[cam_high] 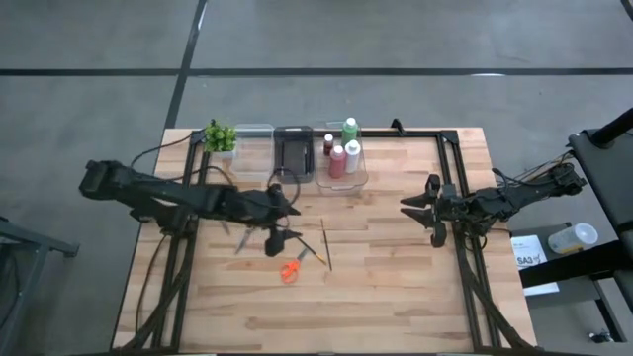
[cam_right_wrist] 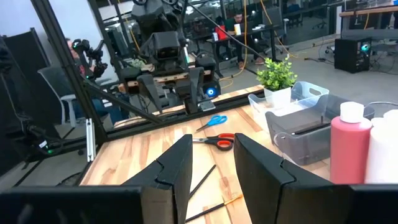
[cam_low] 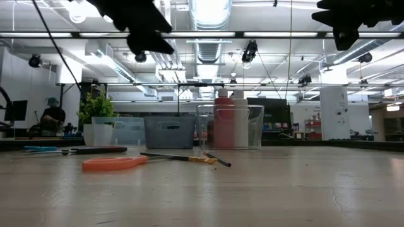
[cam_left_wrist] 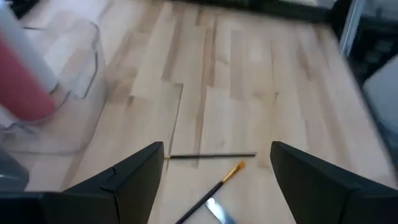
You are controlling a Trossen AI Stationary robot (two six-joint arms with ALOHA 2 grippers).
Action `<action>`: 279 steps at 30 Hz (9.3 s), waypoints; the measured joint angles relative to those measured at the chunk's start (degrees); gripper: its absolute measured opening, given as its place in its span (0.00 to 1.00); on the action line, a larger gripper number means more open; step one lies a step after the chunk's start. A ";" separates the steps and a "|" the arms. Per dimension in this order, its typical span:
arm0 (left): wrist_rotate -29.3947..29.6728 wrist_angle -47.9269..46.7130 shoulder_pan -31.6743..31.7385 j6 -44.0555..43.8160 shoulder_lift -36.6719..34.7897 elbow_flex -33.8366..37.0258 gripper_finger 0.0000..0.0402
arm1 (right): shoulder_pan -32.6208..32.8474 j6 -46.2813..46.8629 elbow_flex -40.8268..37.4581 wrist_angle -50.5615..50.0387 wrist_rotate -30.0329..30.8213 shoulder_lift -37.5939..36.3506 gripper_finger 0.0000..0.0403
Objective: Pick & Place Paint Supplies
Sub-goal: Put the left gold paintbrush into the black bin, then put the gold paintbrush into the black bin
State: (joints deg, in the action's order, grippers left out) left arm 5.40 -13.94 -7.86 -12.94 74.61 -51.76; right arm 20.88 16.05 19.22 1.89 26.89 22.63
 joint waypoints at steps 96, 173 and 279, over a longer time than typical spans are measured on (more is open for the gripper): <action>-6.64 25.68 -3.68 17.45 38.32 -0.44 0.15 | -0.04 0.00 0.00 0.00 0.05 0.72 0.29; 11.73 -15.77 12.58 -12.91 3.64 -5.71 0.01 | -0.02 0.00 0.00 -0.02 0.07 0.72 0.29; 11.53 15.43 46.05 -40.95 22.89 -1.78 0.30 | -0.04 0.00 0.00 -0.02 0.07 0.70 0.29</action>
State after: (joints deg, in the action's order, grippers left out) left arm 16.93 1.50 38.20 -53.89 97.49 -53.54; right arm 20.84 16.05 19.22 1.87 26.96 23.33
